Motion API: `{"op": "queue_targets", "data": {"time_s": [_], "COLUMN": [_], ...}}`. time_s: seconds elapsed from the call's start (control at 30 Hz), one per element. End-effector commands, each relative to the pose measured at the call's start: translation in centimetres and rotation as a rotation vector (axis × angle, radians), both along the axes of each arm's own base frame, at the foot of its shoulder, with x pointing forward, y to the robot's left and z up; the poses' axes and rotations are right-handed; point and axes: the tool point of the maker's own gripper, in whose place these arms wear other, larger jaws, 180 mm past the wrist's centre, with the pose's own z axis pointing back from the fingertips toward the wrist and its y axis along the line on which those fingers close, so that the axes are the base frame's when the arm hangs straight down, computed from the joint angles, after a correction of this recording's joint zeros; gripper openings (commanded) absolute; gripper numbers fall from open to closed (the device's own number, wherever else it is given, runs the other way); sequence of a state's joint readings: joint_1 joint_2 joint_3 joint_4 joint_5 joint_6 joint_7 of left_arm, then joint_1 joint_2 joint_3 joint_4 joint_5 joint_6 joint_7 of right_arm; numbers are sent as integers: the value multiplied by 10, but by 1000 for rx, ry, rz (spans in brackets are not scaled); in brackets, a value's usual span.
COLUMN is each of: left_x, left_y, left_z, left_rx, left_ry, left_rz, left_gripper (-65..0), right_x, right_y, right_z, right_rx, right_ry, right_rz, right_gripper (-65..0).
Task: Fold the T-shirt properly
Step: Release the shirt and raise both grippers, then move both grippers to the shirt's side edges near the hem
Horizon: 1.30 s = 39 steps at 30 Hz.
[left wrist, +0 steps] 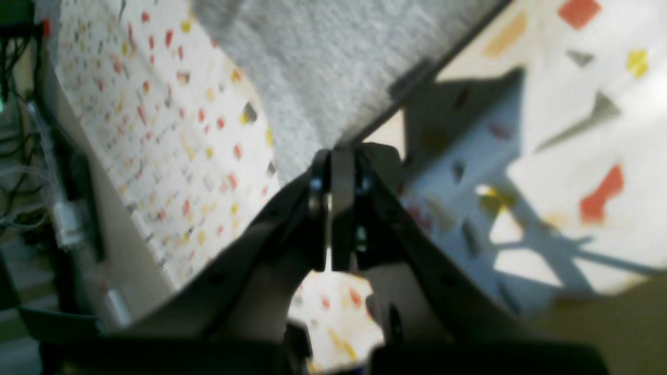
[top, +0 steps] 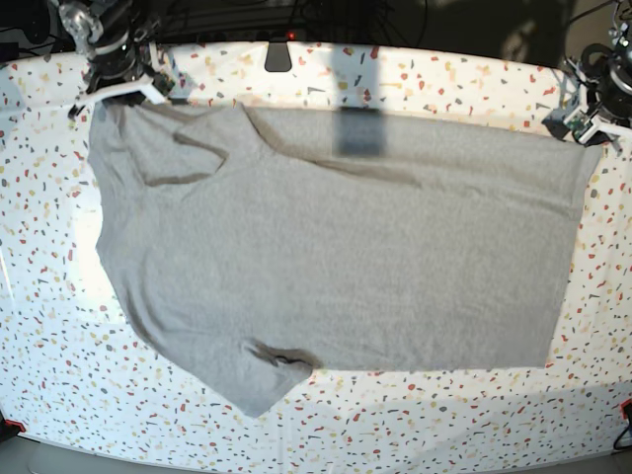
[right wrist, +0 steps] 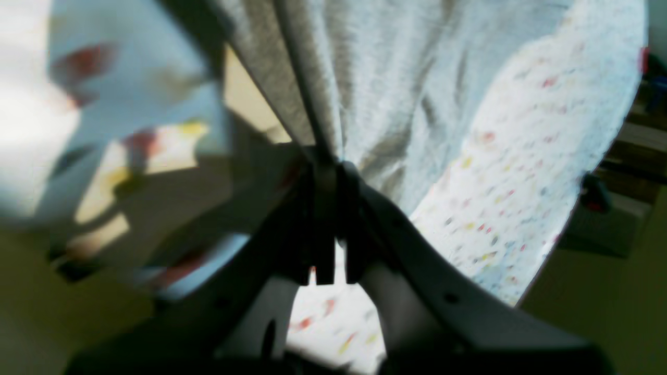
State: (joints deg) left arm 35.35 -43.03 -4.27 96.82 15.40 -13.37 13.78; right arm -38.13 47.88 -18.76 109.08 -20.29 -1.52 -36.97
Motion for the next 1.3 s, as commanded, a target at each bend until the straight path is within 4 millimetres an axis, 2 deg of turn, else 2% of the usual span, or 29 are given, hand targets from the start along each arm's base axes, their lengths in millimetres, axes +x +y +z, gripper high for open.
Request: {"op": "queue_targets", "data": {"time_s": [0.0,0.33,0.47,0.6,0.7,0.73,0.77,0.87,0.93,1.1,1.2,1.27], "left_x": [2,-39,-43,-44,-48,-49,-51,-56,-57,-58,-41,-26], "left_y": [5,11,11,12,22,26,31,44,49,69,78,77], "left_z": [10,5,3,3,1,0,0,-1,0,6,23,31], "left_rx": [18,11,12,16,62,91,123,209,242,389,441,379], "left_ry": [-22,43,53,56,84,95,106,136,144,161,59,-8], "left_rz": [-4,-11,-13,-10,16,19,22,37,42,42,76,102], "left_gripper": [-650,-650,-650,-650,-650,-650,-650,-436,-371,-369,-369,-369], "right_x": [4,-36,-47,-49,-53,-54,-54,-53,-48,-27,-10,0], "right_y": [-1,10,10,6,-2,-4,-5,-3,-2,-2,-8,-11], "right_z": [9,17,16,17,17,17,17,19,23,45,61,66], "right_rx": [-9,-28,-36,-61,-91,-100,-103,-98,-100,-120,-112,-74], "right_ry": [-27,34,61,60,72,78,80,75,49,-74,-161,-193], "right_rz": [10,25,20,-4,-37,-46,-49,-47,-42,-39,-69,-92], "right_gripper": [-650,-650,-650,-650,-650,-641,-586,-440,-397,-397,-397,-397]}}
